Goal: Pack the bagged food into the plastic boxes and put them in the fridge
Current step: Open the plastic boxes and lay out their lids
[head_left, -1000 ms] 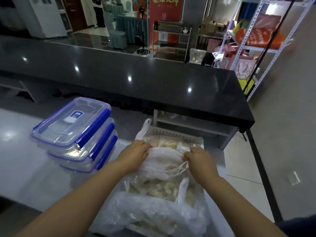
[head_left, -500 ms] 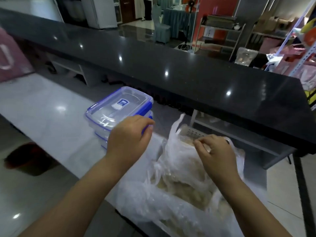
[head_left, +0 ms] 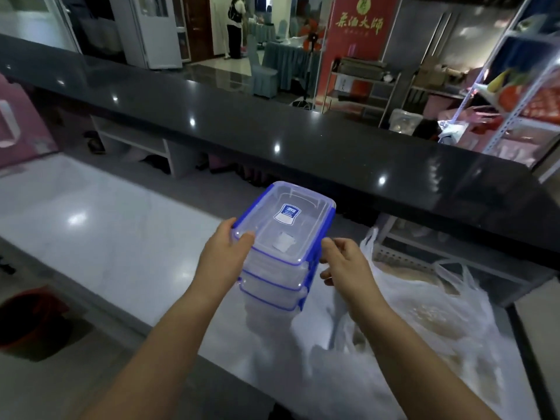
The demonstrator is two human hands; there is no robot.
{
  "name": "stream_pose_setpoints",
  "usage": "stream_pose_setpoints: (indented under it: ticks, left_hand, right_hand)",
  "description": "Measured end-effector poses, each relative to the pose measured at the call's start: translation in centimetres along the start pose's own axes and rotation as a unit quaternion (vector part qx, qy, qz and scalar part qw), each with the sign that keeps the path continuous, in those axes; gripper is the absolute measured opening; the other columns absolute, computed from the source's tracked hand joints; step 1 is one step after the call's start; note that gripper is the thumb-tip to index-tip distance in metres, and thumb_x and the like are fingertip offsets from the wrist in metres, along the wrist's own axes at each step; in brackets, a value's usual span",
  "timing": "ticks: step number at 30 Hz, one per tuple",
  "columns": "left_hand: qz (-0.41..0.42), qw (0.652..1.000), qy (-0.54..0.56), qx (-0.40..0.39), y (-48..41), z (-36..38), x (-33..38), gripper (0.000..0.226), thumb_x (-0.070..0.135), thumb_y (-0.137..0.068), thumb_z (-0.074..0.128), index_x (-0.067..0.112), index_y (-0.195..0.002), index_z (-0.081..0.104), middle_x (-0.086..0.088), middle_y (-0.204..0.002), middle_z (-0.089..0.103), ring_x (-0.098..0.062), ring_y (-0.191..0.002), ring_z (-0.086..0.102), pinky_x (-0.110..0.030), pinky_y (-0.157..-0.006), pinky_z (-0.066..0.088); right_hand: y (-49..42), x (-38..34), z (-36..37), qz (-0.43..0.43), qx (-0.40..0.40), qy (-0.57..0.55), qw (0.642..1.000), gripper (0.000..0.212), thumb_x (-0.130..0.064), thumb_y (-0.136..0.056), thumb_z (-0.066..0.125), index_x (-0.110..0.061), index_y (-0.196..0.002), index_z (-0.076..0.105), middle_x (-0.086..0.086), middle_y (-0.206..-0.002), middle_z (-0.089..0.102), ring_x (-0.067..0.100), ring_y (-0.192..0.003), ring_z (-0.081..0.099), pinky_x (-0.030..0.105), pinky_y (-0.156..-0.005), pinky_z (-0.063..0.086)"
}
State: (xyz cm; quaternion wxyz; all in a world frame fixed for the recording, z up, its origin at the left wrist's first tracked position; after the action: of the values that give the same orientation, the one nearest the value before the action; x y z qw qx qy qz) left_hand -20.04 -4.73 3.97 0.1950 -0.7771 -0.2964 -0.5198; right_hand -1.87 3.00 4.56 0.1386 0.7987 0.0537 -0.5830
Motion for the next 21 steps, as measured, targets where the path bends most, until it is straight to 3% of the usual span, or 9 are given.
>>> stream_pose_setpoints:
  ticks: [6, 8, 10, 11, 14, 16, 18, 21]
  left_hand:
    - [0.019, 0.987, 0.14, -0.076, -1.2, -4.0, -1.4, 0.039, 0.019, -0.079, 0.069, 0.022, -0.114, 0.051, 0.011, -0.1, 0.061, -0.002, -0.086, 0.06, -0.009, -0.063, 0.047]
    - [0.008, 0.982, 0.168, -0.087, -1.4, -5.6, -2.3, 0.042, 0.012, -0.077, 0.07, 0.023, -0.112, 0.05, 0.01, -0.101, 0.06, -0.004, -0.088, 0.061, -0.012, -0.063, 0.05]
    - [-0.001, 0.978, 0.185, -0.094, -1.7, -7.3, -3.3, 0.045, 0.008, -0.075, 0.07, 0.024, -0.111, 0.048, 0.01, -0.103, 0.06, -0.003, -0.09, 0.06, -0.02, -0.074, 0.053]
    - [-0.008, 0.977, 0.186, -0.101, -1.8, -8.0, -3.8, 0.047, 0.008, -0.075, 0.07, 0.024, -0.113, 0.047, 0.011, -0.103, 0.059, -0.003, -0.091, 0.06, -0.025, -0.08, 0.054]
    - [-0.029, 0.971, 0.193, -0.14, -2.1, -10.1, -5.4, 0.056, 0.009, -0.078, 0.069, 0.021, -0.127, 0.044, 0.011, -0.106, 0.056, -0.004, -0.095, 0.059, -0.025, -0.082, 0.053]
    - [-0.039, 0.968, 0.195, -0.153, -2.7, -11.4, -6.5, 0.056, 0.01, -0.081, 0.067, 0.02, -0.13, 0.043, 0.007, -0.113, 0.056, -0.009, -0.098, 0.059, -0.025, -0.08, 0.055]
    - [-0.045, 0.968, 0.194, -0.15, -3.5, -12.7, -7.6, 0.049, 0.011, -0.082, 0.066, 0.021, -0.126, 0.046, 0.003, -0.117, 0.057, -0.013, -0.1, 0.06, -0.026, -0.078, 0.057]
    - [-0.047, 0.973, 0.208, -0.089, -5.0, -14.7, -9.1, 0.022, 0.021, -0.087, 0.06, 0.024, -0.107, 0.054, -0.001, -0.11, 0.06, -0.013, -0.094, 0.061, -0.027, -0.075, 0.055]
  right_hand:
    - [0.6, -2.1, 5.8, -0.025, 0.152, -0.075, 0.985, 0.029, -0.03, -0.088, 0.061, -0.012, -0.11, 0.053, 0.003, -0.087, 0.057, 0.011, -0.067, 0.053, 0.016, -0.055, 0.045]
    - [0.6, -2.6, 7.7, -0.03, 0.186, -0.076, 0.979, 0.031, -0.039, -0.082, 0.065, -0.02, -0.105, 0.056, 0.005, -0.106, 0.058, 0.015, -0.083, 0.06, 0.023, -0.067, 0.053]
    - [0.5, -3.0, 9.3, -0.015, 0.238, -0.084, 0.968, 0.035, -0.04, -0.078, 0.066, -0.019, -0.103, 0.055, 0.012, -0.12, 0.053, 0.019, -0.09, 0.06, 0.036, -0.079, 0.054]
    - [0.5, -3.2, 10.0, 0.003, 0.251, -0.096, 0.963, 0.035, -0.037, -0.08, 0.066, -0.016, -0.105, 0.054, 0.014, -0.122, 0.053, 0.02, -0.088, 0.06, 0.036, -0.077, 0.054]
    - [0.8, -3.5, 12.5, 0.046, 0.216, -0.139, 0.965, 0.027, -0.031, -0.088, 0.059, -0.013, -0.106, 0.049, 0.008, -0.1, 0.059, 0.018, -0.076, 0.058, 0.031, -0.062, 0.05]
    - [1.0, -4.3, 14.4, 0.027, 0.2, -0.135, 0.97, 0.02, -0.03, -0.09, 0.057, -0.018, -0.104, 0.052, 0.001, -0.091, 0.06, 0.018, -0.077, 0.059, 0.034, -0.07, 0.051]
    - [0.8, -5.1, 16.5, -0.012, 0.19, -0.104, 0.976, 0.02, -0.031, -0.09, 0.057, -0.021, -0.107, 0.055, 0.001, -0.095, 0.063, 0.017, -0.081, 0.061, 0.035, -0.075, 0.052]
    - [0.2, -5.7, 20.3, -0.056, 0.15, -0.064, 0.985, 0.027, -0.036, -0.092, 0.053, -0.023, -0.117, 0.054, -0.002, -0.097, 0.063, 0.013, -0.083, 0.062, 0.027, -0.069, 0.049]
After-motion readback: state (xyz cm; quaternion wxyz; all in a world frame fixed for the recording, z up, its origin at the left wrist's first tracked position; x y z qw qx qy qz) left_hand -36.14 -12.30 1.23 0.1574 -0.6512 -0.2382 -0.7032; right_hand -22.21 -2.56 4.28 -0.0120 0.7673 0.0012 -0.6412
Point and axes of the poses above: each hand's wrist, its own y-axis away from the middle knuckle, its own z-axis out of the palm, x = y × z, the point moved 1 cm from there along -y, towards the middle knuckle
